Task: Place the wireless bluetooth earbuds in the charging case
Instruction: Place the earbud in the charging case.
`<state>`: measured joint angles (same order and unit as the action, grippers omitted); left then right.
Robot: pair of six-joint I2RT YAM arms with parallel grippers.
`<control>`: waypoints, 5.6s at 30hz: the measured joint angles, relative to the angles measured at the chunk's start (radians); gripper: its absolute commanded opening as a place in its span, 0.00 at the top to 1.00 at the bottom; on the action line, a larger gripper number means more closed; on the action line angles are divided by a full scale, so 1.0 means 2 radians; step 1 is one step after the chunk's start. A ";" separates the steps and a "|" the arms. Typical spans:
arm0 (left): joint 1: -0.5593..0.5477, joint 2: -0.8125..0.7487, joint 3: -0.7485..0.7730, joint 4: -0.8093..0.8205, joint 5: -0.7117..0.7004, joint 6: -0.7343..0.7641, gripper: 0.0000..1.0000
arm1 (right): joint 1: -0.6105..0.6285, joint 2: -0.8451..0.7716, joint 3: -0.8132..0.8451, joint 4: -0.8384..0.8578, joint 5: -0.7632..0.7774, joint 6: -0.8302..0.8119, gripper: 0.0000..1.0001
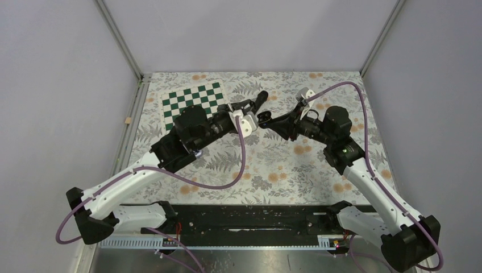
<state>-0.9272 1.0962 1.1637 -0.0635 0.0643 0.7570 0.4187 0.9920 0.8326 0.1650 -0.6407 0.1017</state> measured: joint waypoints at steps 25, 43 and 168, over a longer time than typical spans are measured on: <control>-0.102 0.047 0.024 0.010 -0.168 -0.068 1.00 | 0.050 -0.062 0.001 0.036 0.049 -0.099 1.00; -0.103 0.065 0.037 0.029 -0.196 -0.046 1.00 | 0.058 -0.060 0.004 0.047 0.074 -0.069 1.00; -0.113 0.080 0.108 -0.016 -0.158 0.053 0.69 | 0.063 -0.057 -0.014 0.171 0.103 0.036 1.00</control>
<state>-1.1538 1.2572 1.3800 -0.0956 -0.2508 0.8623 0.5446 0.8787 0.8036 0.5060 -0.4347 0.1734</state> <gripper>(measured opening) 0.278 0.336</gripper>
